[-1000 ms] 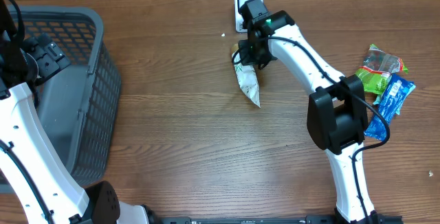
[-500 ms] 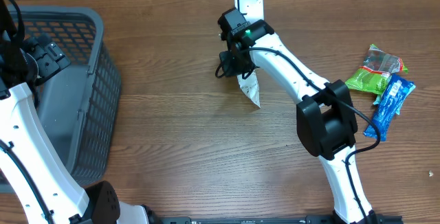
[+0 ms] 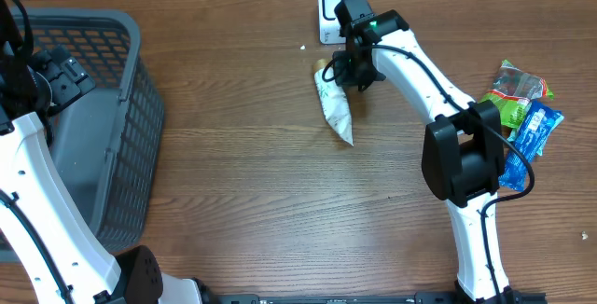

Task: Scan the item barcode
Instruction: 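Hold and turn the white tube in front of the scanner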

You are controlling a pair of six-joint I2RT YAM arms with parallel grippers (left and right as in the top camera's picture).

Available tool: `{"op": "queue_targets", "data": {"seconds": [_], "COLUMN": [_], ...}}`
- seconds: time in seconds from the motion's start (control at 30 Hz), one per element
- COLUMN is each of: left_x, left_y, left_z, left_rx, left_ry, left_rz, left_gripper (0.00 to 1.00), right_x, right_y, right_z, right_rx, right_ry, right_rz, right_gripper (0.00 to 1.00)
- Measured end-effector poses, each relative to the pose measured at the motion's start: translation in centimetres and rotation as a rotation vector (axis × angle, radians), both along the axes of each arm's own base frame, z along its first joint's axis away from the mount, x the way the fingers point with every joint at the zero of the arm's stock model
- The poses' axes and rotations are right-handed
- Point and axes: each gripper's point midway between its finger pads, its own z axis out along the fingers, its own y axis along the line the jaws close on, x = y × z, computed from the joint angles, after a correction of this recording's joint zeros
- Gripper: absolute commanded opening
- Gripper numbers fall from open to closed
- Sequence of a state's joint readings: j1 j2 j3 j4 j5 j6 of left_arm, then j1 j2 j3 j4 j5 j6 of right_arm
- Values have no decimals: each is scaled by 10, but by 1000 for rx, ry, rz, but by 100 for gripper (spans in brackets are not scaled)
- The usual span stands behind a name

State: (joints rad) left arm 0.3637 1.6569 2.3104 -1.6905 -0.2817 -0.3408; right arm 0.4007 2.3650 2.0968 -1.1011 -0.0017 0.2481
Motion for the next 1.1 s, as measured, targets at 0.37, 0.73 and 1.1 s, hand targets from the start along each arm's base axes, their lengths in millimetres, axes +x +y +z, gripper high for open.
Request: {"op": "queue_targets", "data": {"seconds": [0.37,0.73,1.1], "left_x": [0,0,0], "left_y": [0,0,0], "left_z": [0,0,0], "left_rx": [0,0,0], "left_ry": [0,0,0], "left_rz": [0,0,0], "left_gripper": [100,100,100], "right_x": [-9,-39,-57], "right_y": [13,63,80], "right_z": [-8,-7,7], "right_rx": [35,124,132], "right_ry": [28,87,121], "right_rz": [17,120,179], "right_gripper": [4,4,4]}}
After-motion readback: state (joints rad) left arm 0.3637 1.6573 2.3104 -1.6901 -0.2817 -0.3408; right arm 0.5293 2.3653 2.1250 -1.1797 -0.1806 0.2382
